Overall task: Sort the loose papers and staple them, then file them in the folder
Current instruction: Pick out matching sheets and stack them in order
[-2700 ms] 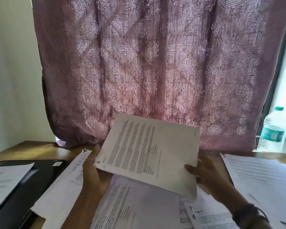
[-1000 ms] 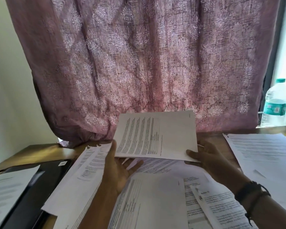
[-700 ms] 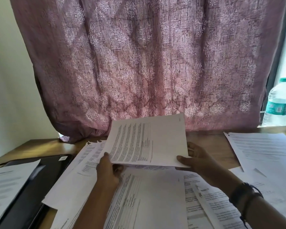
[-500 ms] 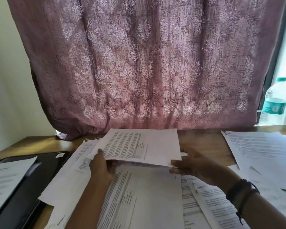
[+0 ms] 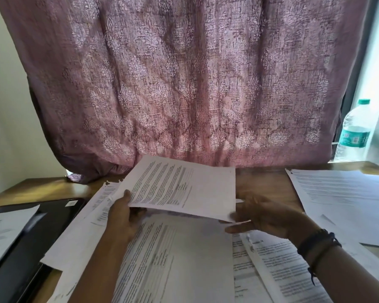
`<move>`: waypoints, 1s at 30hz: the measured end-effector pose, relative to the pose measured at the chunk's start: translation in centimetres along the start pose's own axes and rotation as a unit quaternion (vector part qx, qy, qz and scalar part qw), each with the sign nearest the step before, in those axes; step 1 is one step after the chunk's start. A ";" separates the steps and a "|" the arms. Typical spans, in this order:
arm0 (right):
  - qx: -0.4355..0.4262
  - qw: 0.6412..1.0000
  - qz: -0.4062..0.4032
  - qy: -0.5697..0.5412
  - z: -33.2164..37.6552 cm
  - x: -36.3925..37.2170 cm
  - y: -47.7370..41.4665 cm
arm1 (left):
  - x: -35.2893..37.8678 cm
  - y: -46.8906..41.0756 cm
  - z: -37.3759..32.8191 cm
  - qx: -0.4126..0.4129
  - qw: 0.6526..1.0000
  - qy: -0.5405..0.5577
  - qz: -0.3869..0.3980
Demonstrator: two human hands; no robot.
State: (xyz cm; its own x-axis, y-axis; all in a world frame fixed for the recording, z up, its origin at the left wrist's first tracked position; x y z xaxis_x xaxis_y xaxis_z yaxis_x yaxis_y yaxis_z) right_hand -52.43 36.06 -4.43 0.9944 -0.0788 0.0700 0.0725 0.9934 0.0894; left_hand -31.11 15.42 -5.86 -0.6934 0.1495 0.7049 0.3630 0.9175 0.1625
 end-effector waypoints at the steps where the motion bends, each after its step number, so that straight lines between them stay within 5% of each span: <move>1: 0.004 0.999 -0.041 0.002 0.0 -0.7 0.0 | 0.1 0.1 -0.1 -0.004 1.000 -0.007 0.009; 4: -0.011 0.983 -0.184 0.014 -0.2 -3.7 -0.4 | 0.0 -0.1 -0.3 -0.022 0.998 -0.035 0.041; 7: -0.014 0.970 -0.238 0.055 -0.6 -5.3 -0.1 | 0.0 -0.3 -0.4 -0.029 0.995 -0.068 0.074; 24: 0.021 0.981 -0.193 0.011 -0.9 -6.2 0.8 | -1.0 -0.7 -1.0 -0.067 0.993 -0.060 0.073; 30: 0.050 0.988 -0.142 0.017 -0.8 -3.7 -0.7 | 0.9 1.0 0.5 -0.154 0.955 -0.201 0.155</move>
State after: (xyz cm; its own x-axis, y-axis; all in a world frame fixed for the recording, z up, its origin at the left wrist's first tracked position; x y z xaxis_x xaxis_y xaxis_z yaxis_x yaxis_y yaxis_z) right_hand -56.12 35.75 -5.55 0.9372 -0.3487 -0.0054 0.3427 0.9181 0.1991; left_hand -31.68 16.68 -5.45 -0.6838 0.5824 0.4396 0.7123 0.6634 0.2291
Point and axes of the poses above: each hand's wrist, its own y-axis away from the middle knuckle, its own x-axis out of the palm, z = x × y, the point moved 5 cm from there along -y, towards the middle knuckle, and after that the axes turned 13 degrees about y, right-handed, at the moved point
